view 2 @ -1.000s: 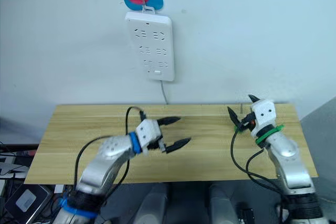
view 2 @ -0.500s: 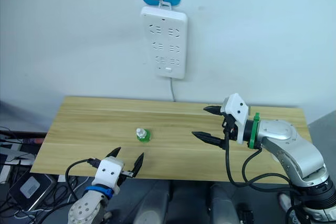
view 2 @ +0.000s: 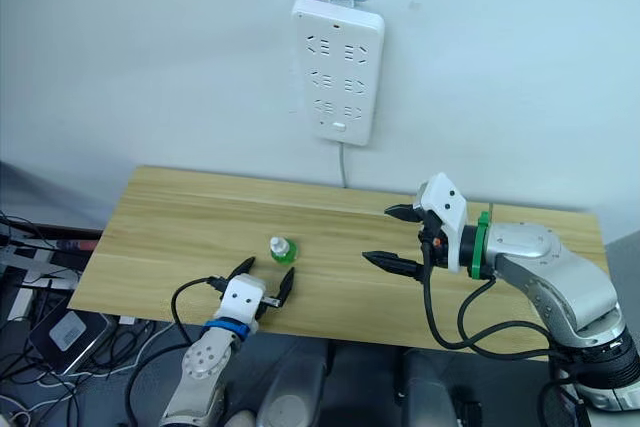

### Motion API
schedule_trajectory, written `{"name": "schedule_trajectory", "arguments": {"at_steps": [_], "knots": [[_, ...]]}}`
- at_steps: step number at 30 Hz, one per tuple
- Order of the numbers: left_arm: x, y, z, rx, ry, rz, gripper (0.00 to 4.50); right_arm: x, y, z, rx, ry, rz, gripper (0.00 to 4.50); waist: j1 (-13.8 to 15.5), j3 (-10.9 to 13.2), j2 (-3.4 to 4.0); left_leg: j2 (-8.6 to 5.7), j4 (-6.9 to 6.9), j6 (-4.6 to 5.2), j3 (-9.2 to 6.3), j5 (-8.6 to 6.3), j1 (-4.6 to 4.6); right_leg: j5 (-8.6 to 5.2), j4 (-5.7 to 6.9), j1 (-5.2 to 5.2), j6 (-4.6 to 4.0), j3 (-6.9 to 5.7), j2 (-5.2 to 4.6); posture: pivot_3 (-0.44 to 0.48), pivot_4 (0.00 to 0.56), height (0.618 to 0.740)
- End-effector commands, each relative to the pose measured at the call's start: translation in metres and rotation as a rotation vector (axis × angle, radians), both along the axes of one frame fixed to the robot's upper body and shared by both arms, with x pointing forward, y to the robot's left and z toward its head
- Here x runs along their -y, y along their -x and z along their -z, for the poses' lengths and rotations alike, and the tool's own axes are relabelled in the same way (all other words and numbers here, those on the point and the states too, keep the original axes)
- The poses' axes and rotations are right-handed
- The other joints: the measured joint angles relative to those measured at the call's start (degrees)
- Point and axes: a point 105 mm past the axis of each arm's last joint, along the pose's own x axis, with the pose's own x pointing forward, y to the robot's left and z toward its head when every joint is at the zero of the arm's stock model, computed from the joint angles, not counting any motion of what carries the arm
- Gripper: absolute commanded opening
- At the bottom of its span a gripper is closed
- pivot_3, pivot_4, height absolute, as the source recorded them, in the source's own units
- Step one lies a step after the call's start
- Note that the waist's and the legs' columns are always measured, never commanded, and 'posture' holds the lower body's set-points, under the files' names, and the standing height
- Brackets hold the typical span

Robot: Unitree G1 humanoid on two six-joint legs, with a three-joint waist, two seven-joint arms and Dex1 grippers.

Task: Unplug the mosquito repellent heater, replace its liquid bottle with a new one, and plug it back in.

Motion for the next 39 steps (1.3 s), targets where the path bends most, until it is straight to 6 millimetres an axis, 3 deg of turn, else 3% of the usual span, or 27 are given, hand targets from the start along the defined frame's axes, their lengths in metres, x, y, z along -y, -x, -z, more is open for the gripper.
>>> {"name": "schedule_trajectory", "arguments": {"at_steps": [1,13,16,22,27,30,34,39], "knots": [[0.006,0.001,0.017,-0.048,-0.005,0.042,4.50,-0.002,0.003,-0.013,0.053,-0.007,-0.005,4.48,0.4,0.0,0.00,0.00,0.02,0.00,0.00,0.00,0.00,0.00,0.02,0.00,0.00,0.00,0.00,0.348,0.375,0.740],[0.018,-0.016,0.012,-0.008,-0.009,0.100,4.50,-0.004,0.005,-0.013,0.046,-0.020,0.016,4.48,0.9,0.0,0.00,-0.02,0.13,0.00,-0.01,0.01,0.01,-0.07,0.04,0.04,0.32,0.01,0.02,0.320,0.385,0.740],[0.019,-0.021,0.011,0.000,-0.017,0.101,3.94,-0.004,0.005,-0.013,0.045,-0.022,0.023,4.50,0.9,0.0,0.00,-0.02,0.13,0.00,-0.02,0.01,0.01,-0.07,0.05,0.04,0.31,0.00,0.02,0.319,0.384,0.740],[0.018,-0.025,0.008,0.012,-0.014,0.094,2.26,-0.007,0.003,-0.016,0.033,-0.050,0.045,4.50,0.8,0.0,0.00,0.00,0.12,0.00,-0.01,0.01,0.02,-0.07,0.06,0.04,0.31,0.00,0.05,0.315,0.379,0.740],[0.022,-0.023,0.008,0.009,-0.042,0.130,2.24,-0.007,0.002,-0.015,0.034,-0.047,0.055,4.50,0.8,0.0,0.00,0.00,0.11,0.00,-0.01,0.01,0.02,-0.05,0.05,0.04,0.27,0.00,0.05,0.320,0.368,0.740],[0.044,-0.026,-0.014,0.044,-0.070,0.298,2.24,-0.004,0.001,-0.014,0.043,-0.040,0.066,4.50,0.8,0.0,0.00,0.00,0.10,0.00,-0.02,0.01,0.01,-0.07,0.04,0.03,0.31,0.00,0.06,0.332,0.359,0.740],[0.080,-0.019,-0.065,0.045,-0.059,0.712,2.24,0.001,0.007,-0.009,0.052,-0.004,0.022,4.50,1.2,0.0,-0.01,0.00,0.11,-0.02,-0.07,0.02,-0.08,-0.04,0.04,0.00,0.25,-0.10,0.08,0.343,0.336,0.740],[0.094,-0.012,-0.107,-0.021,-0.214,1.148,2.24,-0.004,0.019,-0.006,0.058,0.012,-0.049,4.50,0.9,0.0,0.02,0.08,0.13,-0.04,-0.15,0.04,-0.08,0.10,0.05,-0.01,0.02,-0.22,0.21,0.317,0.296,0.740]]}}
